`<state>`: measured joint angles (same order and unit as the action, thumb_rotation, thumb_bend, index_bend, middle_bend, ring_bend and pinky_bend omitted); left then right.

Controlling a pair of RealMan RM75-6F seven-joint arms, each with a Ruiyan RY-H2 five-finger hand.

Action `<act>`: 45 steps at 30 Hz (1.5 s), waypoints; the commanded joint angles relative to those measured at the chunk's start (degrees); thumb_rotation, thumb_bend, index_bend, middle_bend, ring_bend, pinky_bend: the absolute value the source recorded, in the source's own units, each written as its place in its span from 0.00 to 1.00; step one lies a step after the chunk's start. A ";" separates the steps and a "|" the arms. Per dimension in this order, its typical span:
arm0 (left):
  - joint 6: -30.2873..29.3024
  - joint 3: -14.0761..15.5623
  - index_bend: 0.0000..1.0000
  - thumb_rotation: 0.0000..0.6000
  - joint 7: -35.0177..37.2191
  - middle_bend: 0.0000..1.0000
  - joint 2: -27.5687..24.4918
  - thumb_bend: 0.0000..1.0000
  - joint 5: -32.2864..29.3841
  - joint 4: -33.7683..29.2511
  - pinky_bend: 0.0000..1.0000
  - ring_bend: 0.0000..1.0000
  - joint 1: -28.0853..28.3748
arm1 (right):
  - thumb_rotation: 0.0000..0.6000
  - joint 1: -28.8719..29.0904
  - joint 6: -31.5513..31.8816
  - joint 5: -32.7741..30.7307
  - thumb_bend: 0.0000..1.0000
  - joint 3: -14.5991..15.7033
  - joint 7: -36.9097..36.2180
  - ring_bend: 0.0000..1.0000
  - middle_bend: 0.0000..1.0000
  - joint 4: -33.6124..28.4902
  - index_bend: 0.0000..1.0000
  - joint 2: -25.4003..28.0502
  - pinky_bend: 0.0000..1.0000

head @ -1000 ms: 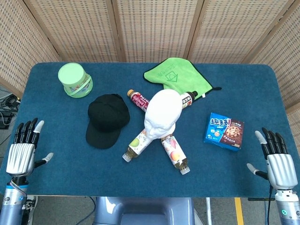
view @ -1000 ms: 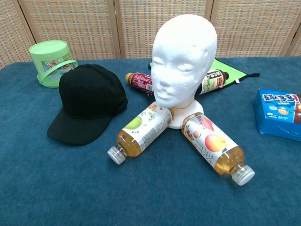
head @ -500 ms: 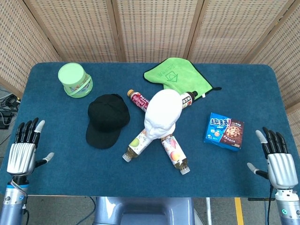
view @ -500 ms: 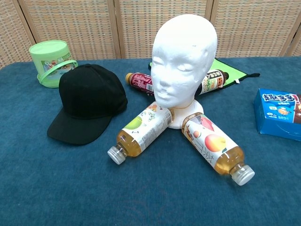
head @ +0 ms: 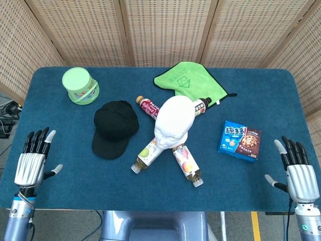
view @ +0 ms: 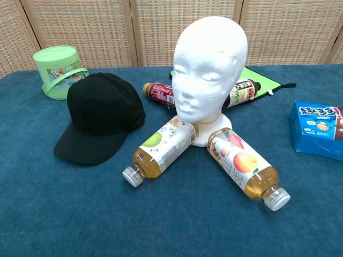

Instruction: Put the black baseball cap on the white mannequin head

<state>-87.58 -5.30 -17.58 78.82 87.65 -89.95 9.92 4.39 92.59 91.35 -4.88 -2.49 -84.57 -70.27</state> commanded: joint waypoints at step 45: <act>11.86 2.71 0.03 1.00 2.84 0.90 24.48 0.41 3.52 37.05 0.72 0.83 12.21 | 1.00 -0.19 -0.14 -0.72 0.05 -0.30 -1.97 0.00 0.00 -0.41 0.00 0.69 0.00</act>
<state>-75.98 -2.70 -14.62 103.05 91.27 -53.22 22.01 4.20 92.46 90.63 -5.19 -4.47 -84.99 -69.58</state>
